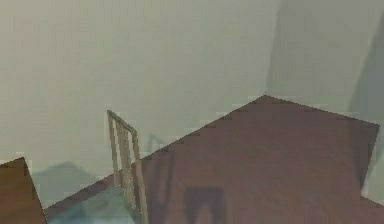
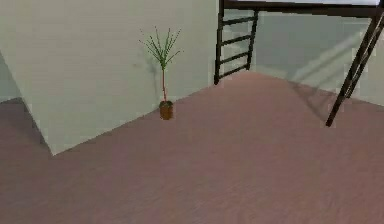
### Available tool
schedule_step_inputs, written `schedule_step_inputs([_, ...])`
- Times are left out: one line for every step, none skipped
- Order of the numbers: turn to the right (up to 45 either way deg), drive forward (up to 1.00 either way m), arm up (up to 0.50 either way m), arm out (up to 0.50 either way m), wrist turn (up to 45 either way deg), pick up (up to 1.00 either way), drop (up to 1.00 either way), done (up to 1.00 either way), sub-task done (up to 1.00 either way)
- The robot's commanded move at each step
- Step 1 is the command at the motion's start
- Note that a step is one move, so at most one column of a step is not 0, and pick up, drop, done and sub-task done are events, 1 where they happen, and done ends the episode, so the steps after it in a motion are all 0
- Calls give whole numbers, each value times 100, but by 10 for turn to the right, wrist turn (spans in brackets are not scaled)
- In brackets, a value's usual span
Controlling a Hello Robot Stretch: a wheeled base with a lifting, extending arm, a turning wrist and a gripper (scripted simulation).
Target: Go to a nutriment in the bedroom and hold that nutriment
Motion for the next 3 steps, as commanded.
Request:
schedule_step_inputs([0,85,0,0,0,0,0,0,0])
schedule_step_inputs([-390,0,0,0,0,0,0,0,0])
schedule_step_inputs([0,55,0,0,0,0,0,0,0])
